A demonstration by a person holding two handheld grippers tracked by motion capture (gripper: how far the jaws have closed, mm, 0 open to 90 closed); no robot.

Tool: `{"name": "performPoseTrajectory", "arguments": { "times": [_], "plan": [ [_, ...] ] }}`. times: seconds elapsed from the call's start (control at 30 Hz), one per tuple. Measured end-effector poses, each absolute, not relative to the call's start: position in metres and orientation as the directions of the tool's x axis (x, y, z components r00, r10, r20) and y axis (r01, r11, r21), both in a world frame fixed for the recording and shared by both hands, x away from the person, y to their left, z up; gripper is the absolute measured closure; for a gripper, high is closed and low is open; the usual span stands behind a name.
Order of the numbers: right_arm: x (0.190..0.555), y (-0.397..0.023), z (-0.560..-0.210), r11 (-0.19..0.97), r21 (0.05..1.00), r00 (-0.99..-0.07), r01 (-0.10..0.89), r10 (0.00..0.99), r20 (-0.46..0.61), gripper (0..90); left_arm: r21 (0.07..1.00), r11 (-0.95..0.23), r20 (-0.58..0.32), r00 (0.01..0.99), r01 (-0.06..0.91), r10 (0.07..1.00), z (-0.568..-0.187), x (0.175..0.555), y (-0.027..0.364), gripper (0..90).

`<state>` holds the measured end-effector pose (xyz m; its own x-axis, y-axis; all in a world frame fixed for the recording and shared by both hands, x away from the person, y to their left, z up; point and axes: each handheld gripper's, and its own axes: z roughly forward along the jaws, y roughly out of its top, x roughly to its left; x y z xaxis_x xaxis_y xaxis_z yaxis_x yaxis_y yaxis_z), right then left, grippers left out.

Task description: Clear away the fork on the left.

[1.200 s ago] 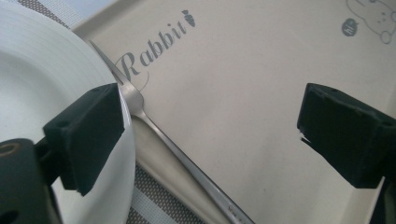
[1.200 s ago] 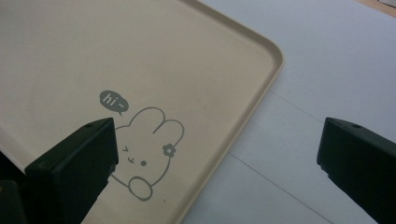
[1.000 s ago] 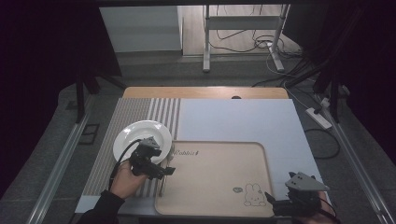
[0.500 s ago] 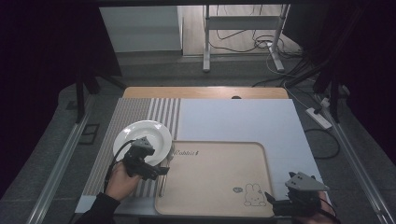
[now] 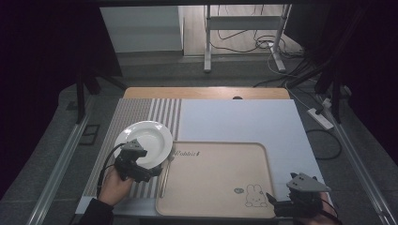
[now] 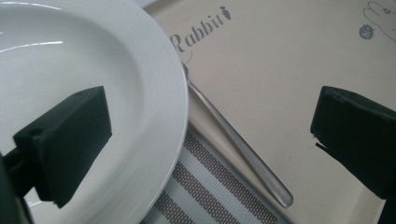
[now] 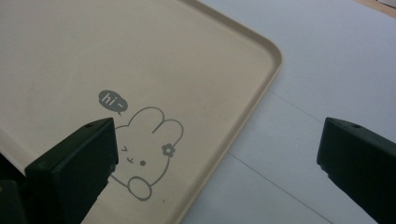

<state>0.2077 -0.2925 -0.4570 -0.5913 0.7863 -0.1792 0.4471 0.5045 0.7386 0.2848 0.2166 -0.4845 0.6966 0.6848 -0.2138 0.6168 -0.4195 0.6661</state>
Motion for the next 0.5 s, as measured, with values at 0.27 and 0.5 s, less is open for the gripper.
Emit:
{"name": "performPoseTrajectory", "arguments": {
  "times": [0.27,0.5],
  "plan": [
    [0.208,-0.292,-0.457,0.506,0.738,-0.59,0.447,0.786,-0.181,0.0,0.667,-0.39,-0.226,0.671,0.635,0.706,-0.488,0.276,0.229,0.0],
    [0.208,-0.292,-0.457,0.507,0.736,-0.59,0.448,0.787,-0.183,0.0,0.672,-0.354,-0.241,0.644,0.65,0.726,-0.489,0.266,0.241,0.0]
  ]
}}
